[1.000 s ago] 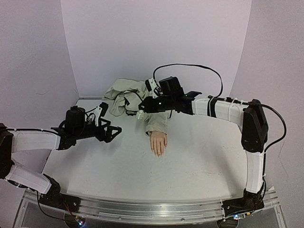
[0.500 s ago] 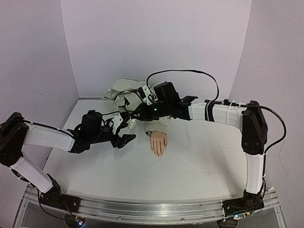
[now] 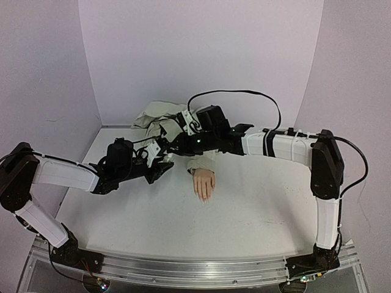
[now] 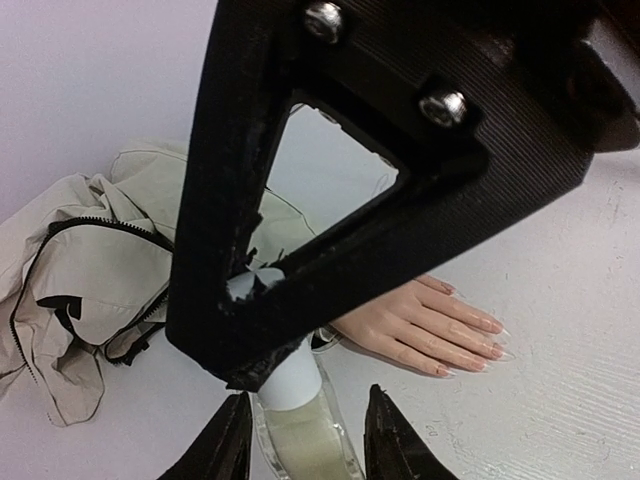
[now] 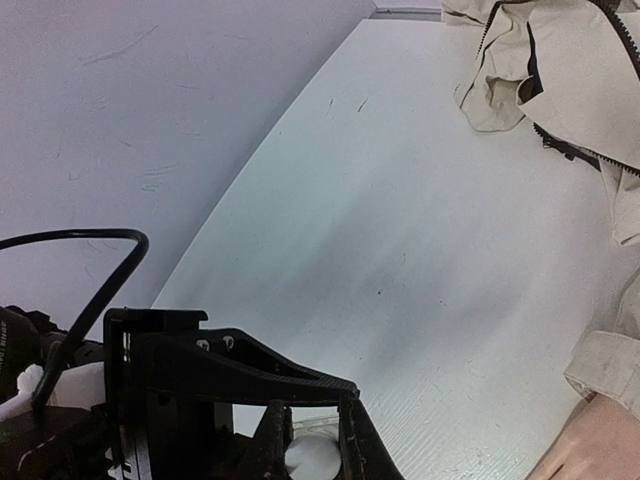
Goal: Paint the nails
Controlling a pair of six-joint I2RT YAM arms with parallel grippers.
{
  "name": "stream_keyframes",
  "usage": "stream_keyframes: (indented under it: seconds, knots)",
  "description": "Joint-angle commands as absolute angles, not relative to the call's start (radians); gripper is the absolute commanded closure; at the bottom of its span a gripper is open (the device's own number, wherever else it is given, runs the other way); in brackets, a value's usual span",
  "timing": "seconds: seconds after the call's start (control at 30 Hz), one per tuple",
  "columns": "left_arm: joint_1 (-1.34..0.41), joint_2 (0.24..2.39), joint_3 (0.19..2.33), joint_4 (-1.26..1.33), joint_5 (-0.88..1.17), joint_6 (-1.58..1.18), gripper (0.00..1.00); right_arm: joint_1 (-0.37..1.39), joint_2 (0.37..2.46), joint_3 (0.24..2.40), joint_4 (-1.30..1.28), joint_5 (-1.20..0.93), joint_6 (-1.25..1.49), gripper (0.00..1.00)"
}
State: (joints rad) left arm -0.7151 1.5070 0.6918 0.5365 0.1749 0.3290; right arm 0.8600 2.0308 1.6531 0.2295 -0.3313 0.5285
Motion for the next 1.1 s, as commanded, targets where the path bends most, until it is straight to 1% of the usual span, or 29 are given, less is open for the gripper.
stream_keyframes:
  seconds: [0.0, 0.13, 0.23, 0.47, 0.6, 0.67, 0.73, 0.77, 0.8, 0.83, 0.87, 0.9, 0.97, 1.07]
  knots:
    - [-0.72, 1.509, 0.729, 0.593, 0.154, 0.322, 0.61, 0.868, 2.003, 1.702, 0.281, -0.334, 0.54, 1.0]
    - [-0.721, 1.51, 0.73, 0.593, 0.138, 0.316, 0.62, 0.87, 2.001, 1.701, 0.281, -0.331, 0.54, 1.0]
    - [-0.721, 1.507, 0.737, 0.593, 0.136, 0.306, 0.65, 0.873, 1.999, 1.703, 0.281, -0.331, 0.538, 1.0]
    - [-0.719, 1.498, 0.749, 0.59, 0.151, 0.27, 0.88, 0.876, 1.986, 1.698, 0.282, -0.333, 0.523, 1.0]
    - [-0.718, 1.468, 0.751, 0.585, 0.254, 0.226, 1.0, 0.876, 1.968, 1.683, 0.294, -0.377, 0.441, 1.0]
    - [-0.708, 1.448, 0.753, 0.582, 0.389, 0.185, 1.0, 0.876, 1.946, 1.667, 0.302, -0.432, 0.346, 1.0]
    - [-0.667, 1.438, 0.774, 0.581, 0.628, 0.103, 1.0, 0.874, 1.922, 1.651, 0.301, -0.592, 0.198, 1.0]
    - [-0.643, 1.439, 0.795, 0.582, 0.766, 0.038, 1.0, 0.872, 1.913, 1.646, 0.284, -0.742, 0.109, 1.0]
    - [-0.624, 1.454, 0.829, 0.582, 0.974, -0.032, 1.0, 0.866, 1.901, 1.633, 0.254, -0.999, 0.006, 1.0]
    - [-0.616, 1.473, 0.871, 0.584, 1.128, -0.114, 1.0, 0.86, 1.886, 1.622, 0.233, -1.122, -0.076, 1.0]
    - [-0.614, 1.497, 0.919, 0.586, 1.254, -0.192, 1.0, 0.849, 1.869, 1.598, 0.23, -1.29, -0.126, 1.0]
    - [-0.62, 1.516, 0.965, 0.592, 1.354, -0.266, 1.0, 0.841, 1.857, 1.579, 0.232, -1.394, -0.141, 1.0]
    - [-0.633, 1.522, 1.014, 0.597, 1.41, -0.361, 1.0, 0.836, 1.852, 1.577, 0.228, -1.434, -0.127, 1.0]
    - [-0.634, 1.449, 0.959, 0.6, 1.307, -0.308, 1.0, 0.821, 1.834, 1.556, 0.23, -1.394, -0.105, 1.0]
